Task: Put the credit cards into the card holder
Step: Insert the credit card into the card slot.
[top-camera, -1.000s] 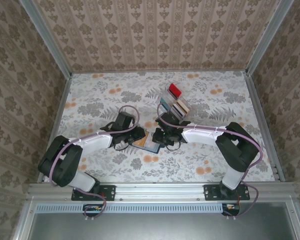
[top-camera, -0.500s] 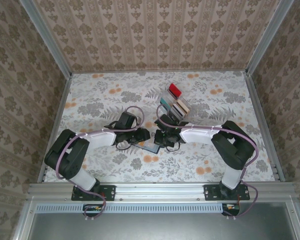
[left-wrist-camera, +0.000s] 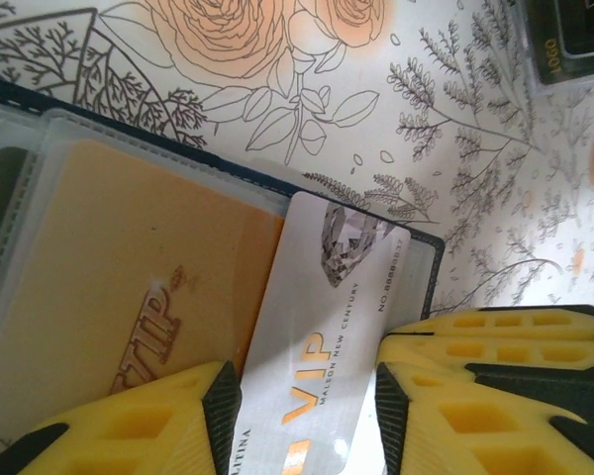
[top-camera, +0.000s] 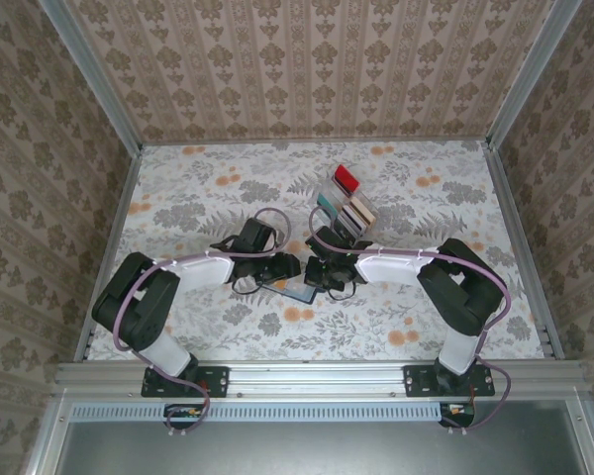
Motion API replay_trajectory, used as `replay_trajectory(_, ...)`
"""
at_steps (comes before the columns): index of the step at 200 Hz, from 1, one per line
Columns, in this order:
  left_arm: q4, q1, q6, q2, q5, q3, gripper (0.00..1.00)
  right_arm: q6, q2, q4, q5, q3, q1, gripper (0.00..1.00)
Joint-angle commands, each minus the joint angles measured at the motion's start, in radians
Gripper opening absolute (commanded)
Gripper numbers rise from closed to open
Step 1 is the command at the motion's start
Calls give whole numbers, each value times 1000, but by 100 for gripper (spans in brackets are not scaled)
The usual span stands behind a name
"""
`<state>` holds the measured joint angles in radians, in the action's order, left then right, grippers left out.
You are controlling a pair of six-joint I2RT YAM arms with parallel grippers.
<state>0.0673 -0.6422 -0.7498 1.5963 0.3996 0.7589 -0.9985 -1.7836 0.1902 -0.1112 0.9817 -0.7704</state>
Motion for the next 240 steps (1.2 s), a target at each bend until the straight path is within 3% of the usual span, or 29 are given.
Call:
replay_trajectory(1, 83, -10, 53, 25, -38, 34, 46, 1, -62, 83, 55, -17, -4, 7)
replay_trajectory(20, 114, -13, 73, 31, -57, 40, 45, -3, -64, 80, 53, -18, -4, 7)
replay_trajectory(97, 47, -16, 48, 74, 84, 43, 39, -23, -87, 58, 56, -39, -4, 6)
replay_trajectory(125, 34, -16, 31, 48, 81, 32, 33, -20, -86, 64, 62, -39, -4, 6)
replay_trajectory(184, 63, -11, 32, -28, 14, 36, 35, 13, -77, 115, 84, -25, -2, 6)
replay_trajectory(240, 55, -4, 53, -8, 53, 44, 20, 14, -80, 104, 78, -19, 0, 6)
